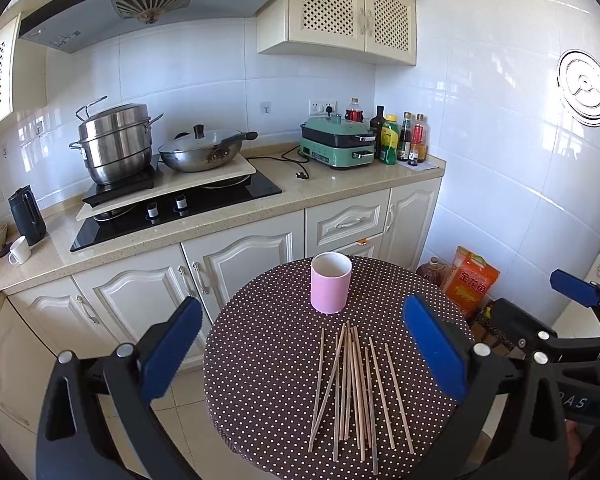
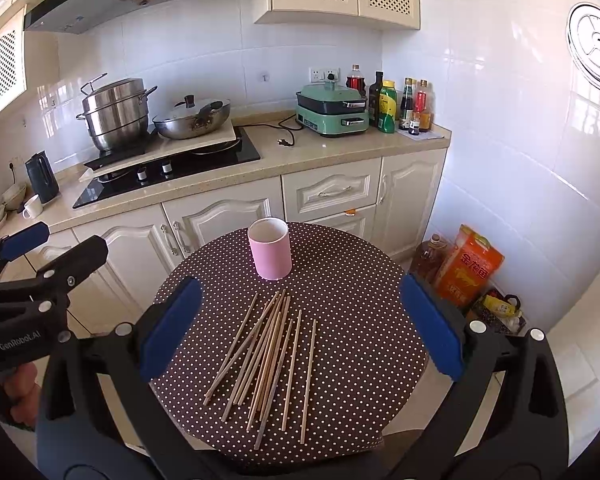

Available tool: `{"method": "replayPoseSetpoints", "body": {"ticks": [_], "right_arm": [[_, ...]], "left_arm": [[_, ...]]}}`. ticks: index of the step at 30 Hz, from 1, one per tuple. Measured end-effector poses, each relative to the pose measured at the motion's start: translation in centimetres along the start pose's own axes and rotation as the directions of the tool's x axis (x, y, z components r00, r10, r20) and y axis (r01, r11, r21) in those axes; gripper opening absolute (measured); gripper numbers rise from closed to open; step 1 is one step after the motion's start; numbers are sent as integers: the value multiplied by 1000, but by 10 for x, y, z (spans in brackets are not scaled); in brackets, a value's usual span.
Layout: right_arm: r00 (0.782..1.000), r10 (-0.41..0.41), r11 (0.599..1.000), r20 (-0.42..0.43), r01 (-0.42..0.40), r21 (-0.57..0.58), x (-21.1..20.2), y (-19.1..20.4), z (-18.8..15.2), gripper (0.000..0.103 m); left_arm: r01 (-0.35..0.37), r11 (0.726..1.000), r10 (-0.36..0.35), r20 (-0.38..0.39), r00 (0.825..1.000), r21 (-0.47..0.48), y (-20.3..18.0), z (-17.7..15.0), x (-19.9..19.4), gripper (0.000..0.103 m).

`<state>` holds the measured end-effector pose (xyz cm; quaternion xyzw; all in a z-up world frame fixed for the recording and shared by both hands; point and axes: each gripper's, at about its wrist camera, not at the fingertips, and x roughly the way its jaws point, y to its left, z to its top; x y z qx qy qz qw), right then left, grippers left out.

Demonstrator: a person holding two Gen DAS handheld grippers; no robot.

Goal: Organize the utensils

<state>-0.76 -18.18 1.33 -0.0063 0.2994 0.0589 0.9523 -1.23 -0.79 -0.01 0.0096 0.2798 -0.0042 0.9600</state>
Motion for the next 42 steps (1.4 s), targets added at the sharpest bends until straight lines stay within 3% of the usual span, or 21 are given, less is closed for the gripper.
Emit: {"method": "replayPoseSetpoints", "body": {"ticks": [42], "right_arm": [[1000,-25,1000,-7,25,10,2,-1,-2,97]], "left_arm": [[0,1000,0,-4,1000,16,-2,3,4,99]]}}
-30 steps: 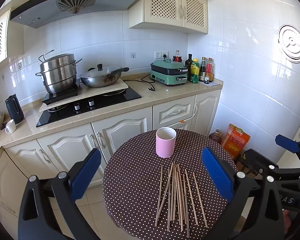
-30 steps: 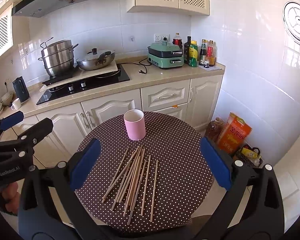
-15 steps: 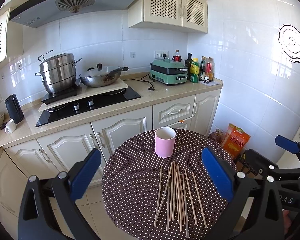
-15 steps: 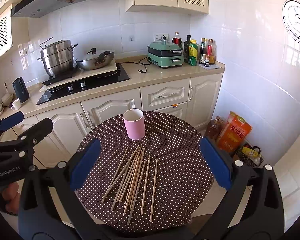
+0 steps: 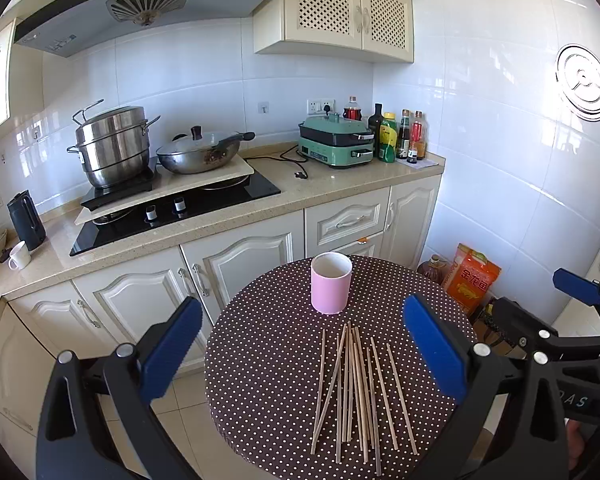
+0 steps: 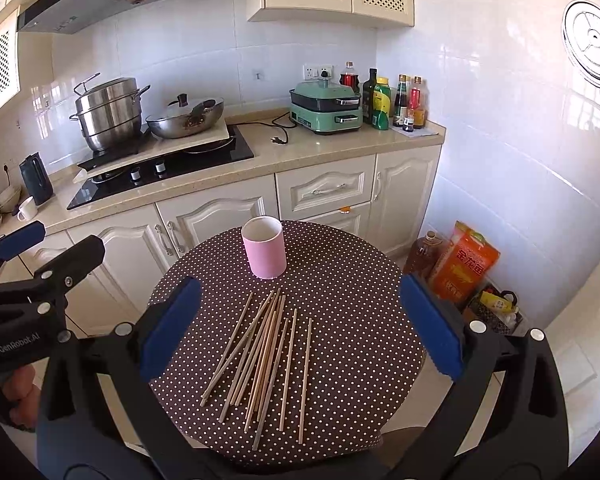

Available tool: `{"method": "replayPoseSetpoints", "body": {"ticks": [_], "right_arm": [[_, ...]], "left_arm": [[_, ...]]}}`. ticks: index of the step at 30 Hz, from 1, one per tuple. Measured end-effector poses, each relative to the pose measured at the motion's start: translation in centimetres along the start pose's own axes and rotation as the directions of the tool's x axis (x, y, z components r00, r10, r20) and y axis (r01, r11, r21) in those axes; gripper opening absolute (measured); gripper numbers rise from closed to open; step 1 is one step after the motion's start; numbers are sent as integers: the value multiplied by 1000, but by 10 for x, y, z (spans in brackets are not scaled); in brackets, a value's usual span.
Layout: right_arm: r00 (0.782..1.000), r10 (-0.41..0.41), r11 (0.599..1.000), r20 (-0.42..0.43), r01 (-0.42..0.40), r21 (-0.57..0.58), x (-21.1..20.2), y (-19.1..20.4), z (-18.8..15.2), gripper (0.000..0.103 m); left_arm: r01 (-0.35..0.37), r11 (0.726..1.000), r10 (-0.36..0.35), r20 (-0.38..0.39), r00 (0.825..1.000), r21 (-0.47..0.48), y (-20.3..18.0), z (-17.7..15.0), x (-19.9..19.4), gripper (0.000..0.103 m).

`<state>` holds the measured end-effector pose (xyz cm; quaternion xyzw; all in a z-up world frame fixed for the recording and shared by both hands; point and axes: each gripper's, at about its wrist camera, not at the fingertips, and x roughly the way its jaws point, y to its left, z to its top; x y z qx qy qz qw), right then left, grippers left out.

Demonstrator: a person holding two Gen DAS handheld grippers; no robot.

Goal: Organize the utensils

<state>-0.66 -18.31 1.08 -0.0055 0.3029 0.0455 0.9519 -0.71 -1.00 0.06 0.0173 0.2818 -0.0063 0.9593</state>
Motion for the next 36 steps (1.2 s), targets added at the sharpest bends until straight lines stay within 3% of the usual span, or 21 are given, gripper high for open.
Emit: {"method": "replayPoseSetpoints", "body": {"ticks": [25,36], "right_arm": [[1000,-1,1000,-22,1,5,10,-2,2,97],[991,20,1000,-135,-19,6,41,3,0,97]], "left_arm": [[11,1000,-11,1,1000,7,2,3,8,99],[20,999,-24,-114,993,-33,10,-1,40,99]]}}
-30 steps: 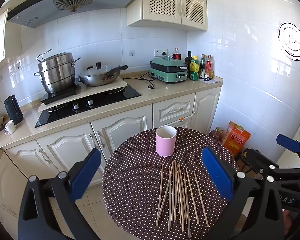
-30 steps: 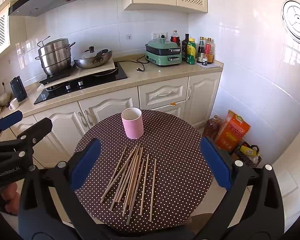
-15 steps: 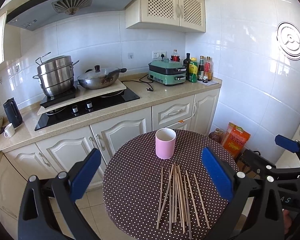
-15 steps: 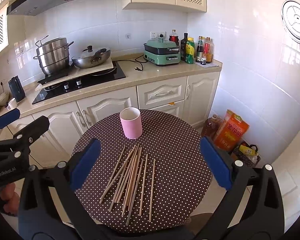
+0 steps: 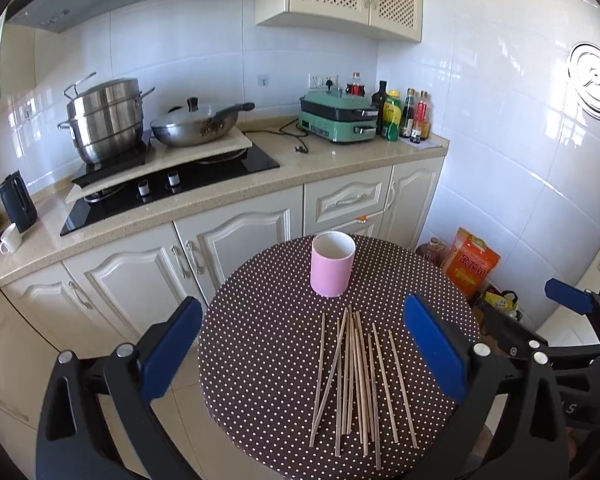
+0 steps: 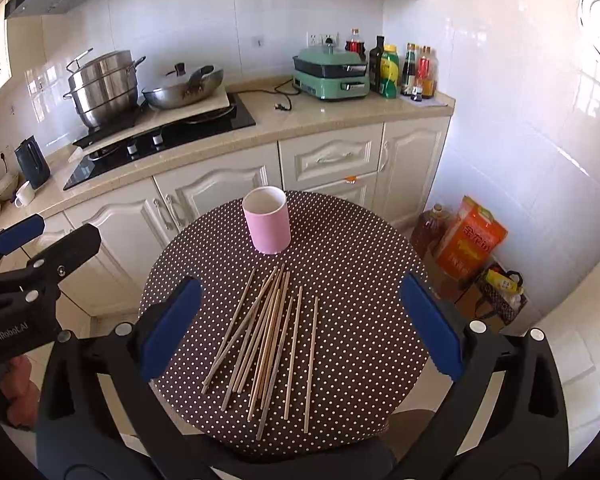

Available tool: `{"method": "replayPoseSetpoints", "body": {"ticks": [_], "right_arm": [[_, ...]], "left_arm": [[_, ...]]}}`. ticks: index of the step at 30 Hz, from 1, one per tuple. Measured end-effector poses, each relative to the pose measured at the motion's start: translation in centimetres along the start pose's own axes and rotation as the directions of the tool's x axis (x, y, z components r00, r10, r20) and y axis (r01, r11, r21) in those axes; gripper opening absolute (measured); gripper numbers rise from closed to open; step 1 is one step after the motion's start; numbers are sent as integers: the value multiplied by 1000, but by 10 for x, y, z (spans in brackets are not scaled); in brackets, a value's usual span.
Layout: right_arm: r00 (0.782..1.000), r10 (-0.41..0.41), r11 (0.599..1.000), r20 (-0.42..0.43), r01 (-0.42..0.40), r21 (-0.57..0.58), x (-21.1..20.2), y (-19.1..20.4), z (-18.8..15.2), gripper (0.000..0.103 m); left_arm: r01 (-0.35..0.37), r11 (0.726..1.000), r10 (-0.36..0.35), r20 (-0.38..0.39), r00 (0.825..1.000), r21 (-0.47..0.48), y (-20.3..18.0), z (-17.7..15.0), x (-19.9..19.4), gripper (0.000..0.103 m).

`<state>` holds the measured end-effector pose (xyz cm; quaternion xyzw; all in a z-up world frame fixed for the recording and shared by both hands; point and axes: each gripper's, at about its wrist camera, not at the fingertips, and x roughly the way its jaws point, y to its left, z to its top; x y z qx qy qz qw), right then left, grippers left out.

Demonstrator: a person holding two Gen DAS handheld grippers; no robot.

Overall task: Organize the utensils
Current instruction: 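Lower the right tool onto a wooden chopstick and close it while the left tool grasps another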

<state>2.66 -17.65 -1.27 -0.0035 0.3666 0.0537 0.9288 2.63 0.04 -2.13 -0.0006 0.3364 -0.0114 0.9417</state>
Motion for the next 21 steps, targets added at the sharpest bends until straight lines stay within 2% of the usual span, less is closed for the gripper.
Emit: {"method": "replayPoseSetpoints", "body": {"ticks": [3,6,11,21], "right_arm": [[998,18,1000,-64,-17,9,17,-1,0,97],[994,-1,1000,-110,1,5,30,0,1,97],[985,-17,1000,-174,18,8,56,0,1,97],[954,-45,996,-295,67,64,115,-31,-6,97]], "left_arm": [[2,1000,-3,-58,998,-8,2,-1,15,99],[15,1000,-17,-118,993,-14,6,-3,30,99],[39,997,-55,-244,968,-69,18,-10,64,99],[15,999,-31,-346,938,-50,23,-22,126,99]]}}
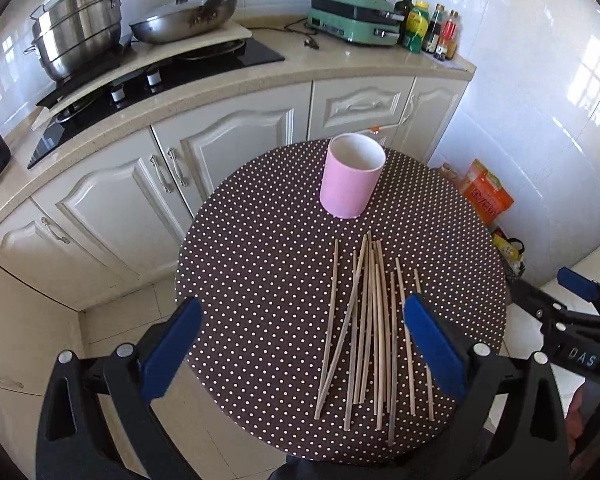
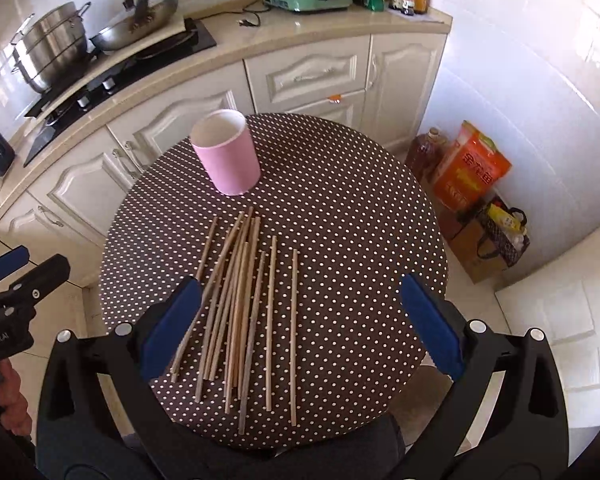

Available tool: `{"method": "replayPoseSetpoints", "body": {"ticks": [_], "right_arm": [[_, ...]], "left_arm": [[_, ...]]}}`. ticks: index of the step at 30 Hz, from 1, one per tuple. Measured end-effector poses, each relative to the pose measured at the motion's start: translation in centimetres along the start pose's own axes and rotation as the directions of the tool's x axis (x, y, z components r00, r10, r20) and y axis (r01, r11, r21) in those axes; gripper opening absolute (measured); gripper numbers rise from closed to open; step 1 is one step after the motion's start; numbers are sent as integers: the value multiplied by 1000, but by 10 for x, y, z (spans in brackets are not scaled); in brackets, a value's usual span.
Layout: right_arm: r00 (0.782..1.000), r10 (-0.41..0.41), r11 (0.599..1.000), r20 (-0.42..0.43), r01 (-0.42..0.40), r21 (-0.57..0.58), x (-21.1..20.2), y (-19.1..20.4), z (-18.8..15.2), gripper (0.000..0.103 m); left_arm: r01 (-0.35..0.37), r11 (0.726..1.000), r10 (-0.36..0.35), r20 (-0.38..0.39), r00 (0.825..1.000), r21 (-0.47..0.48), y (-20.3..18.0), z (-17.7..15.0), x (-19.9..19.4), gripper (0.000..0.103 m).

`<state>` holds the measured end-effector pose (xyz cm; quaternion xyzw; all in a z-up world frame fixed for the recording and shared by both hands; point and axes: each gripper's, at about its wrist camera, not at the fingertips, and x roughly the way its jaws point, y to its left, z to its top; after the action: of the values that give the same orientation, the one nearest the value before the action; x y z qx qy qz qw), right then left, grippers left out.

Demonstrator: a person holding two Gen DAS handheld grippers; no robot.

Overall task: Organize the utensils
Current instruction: 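Lower the right tool onto a wooden chopstick and close it while the left tool grasps another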

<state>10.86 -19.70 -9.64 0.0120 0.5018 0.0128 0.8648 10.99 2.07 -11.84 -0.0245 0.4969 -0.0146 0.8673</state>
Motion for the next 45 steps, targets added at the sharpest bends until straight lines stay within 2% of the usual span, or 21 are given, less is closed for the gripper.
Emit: {"method": "replayPoseSetpoints", "body": {"ticks": [7,10,15,18,20,22,28,31,34,37,38,41,42,43,44,45], "right_arm": [[994,-6,1000,-105,5,-17,55,-8,0,97],[989,-3,1000,-148,0,-23,78,-10,-2,97],[976,3,1000,-216,-7,-18,116,-13,-6,90],[964,26,1000,-266,-26,5,139,-17,-9,75],[956,28,1000,-292,-26,9,150,-17,-11,58],[948,36,999,-316,-33,14,160,-17,-13,51],[942,48,999,-332,-49,5,175,-12,-16,44],[935,59,998,-349,-62,2,184,-6,-19,36],[929,34,999,-368,-43,-19,197,7,-23,36],[933,9,998,-359,-32,-59,202,20,-26,32],[936,-10,996,-353,-20,-81,203,25,-28,30],[943,-38,992,-331,-4,-125,204,37,-32,26],[946,-32,991,-323,-11,-131,205,39,-33,23],[947,-29,991,-319,-15,-135,204,42,-34,15],[948,-26,991,-317,-16,-131,204,44,-36,12],[948,-22,992,-318,-18,-122,201,44,-36,10]], "left_arm": [[9,1000,-11,-99,995,-23,2,4,51,99],[20,1000,-23,-143,989,-22,2,6,73,94],[45,999,-50,-229,972,-25,2,5,115,81],[59,998,-63,-271,961,-23,0,3,136,79],[65,998,-68,-289,955,-18,-3,2,146,78],[71,997,-73,-307,949,-19,-4,1,157,77],[68,998,-68,-353,933,-12,-11,2,186,76],[63,998,-60,-371,927,-2,-15,5,199,74],[53,999,-45,-384,922,9,-21,7,211,74],[47,999,-37,-398,917,15,-26,8,226,70],[41,999,-30,-408,912,18,-25,8,233,66],[23,998,4,-390,921,65,-35,11,241,56],[-4,996,39,-380,924,92,-39,12,243,47],[-14,994,53,-370,928,107,-41,13,245,44],[-13,994,51,-362,931,106,-42,15,245,30],[-14,995,47,-352,935,95,-42,17,247,12]]}}
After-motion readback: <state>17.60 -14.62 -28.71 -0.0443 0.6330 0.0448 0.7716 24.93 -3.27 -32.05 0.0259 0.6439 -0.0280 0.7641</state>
